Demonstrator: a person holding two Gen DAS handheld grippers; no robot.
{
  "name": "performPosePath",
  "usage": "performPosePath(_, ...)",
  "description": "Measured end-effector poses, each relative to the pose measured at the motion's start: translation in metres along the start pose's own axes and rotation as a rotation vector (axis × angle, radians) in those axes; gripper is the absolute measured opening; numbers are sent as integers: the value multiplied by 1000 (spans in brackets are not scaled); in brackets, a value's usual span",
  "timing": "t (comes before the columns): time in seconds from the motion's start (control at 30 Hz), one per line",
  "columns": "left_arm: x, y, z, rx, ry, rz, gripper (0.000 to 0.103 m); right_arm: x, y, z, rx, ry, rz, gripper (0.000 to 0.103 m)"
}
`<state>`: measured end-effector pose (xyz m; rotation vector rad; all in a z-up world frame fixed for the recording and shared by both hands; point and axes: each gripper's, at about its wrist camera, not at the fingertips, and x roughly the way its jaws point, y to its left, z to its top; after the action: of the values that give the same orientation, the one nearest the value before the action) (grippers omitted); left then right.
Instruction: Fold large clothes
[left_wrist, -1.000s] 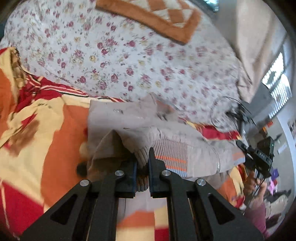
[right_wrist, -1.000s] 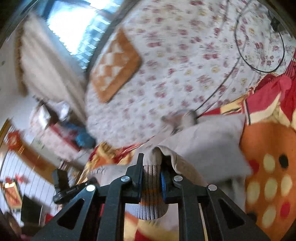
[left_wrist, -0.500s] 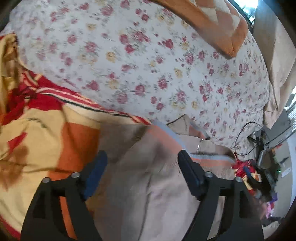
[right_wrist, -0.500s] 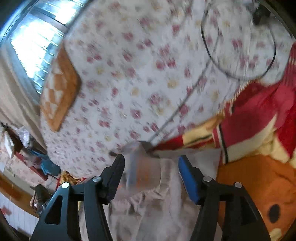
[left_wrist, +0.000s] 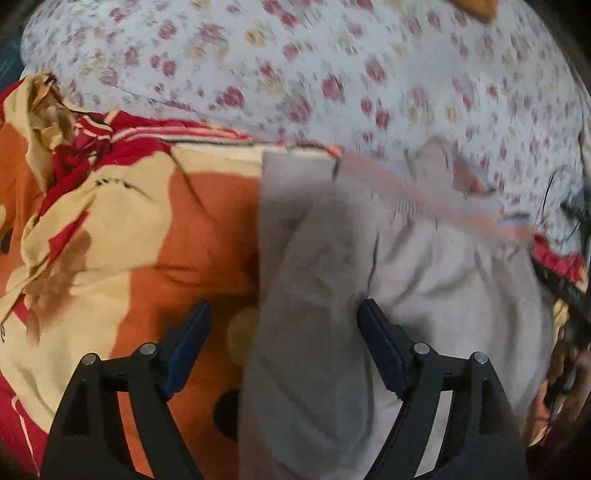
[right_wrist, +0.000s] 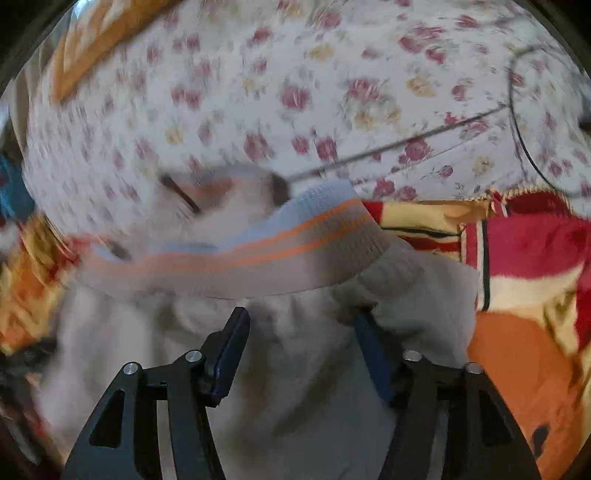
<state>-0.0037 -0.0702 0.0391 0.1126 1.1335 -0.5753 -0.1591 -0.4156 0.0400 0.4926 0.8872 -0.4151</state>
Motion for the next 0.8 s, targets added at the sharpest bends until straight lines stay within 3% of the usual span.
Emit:
performPosePath(0.13,-8,3,3,-7,-32,0,82,-18,33,2,-72,-21,103,73)
performPosePath(0.27,1,-2,-1,27,-13,28,82,19,86,7,-206,87,128,78)
performPosePath(0.33,3,-5,-3,52,-7,47,82,47,107,4,-281,139,68,64)
performPosePath(0.37,3,-5,-2,54,-9,47,82,54,111,5,-306,129,32,26)
performPosePath(0.4,3,-5,-2,52,-12,44,82,58,115,7,-322,102,0,12)
performPosePath(0.53,-2,-4,4,37,-45,36,82,65,111,25,-233,6,-20,10)
performPosePath(0.63,-4,-4,3,49,-44,38,82,84,106,26,-180,55,0,13)
performPosePath(0.67,-6,-4,2,52,-43,36,82,81,105,24,-175,57,17,19)
performPosePath(0.73,-12,-4,-2,57,-51,20,82,61,99,23,-153,62,69,36)
performPosePath(0.8,-18,-4,-4,55,-53,-11,82,31,83,20,-126,51,108,61)
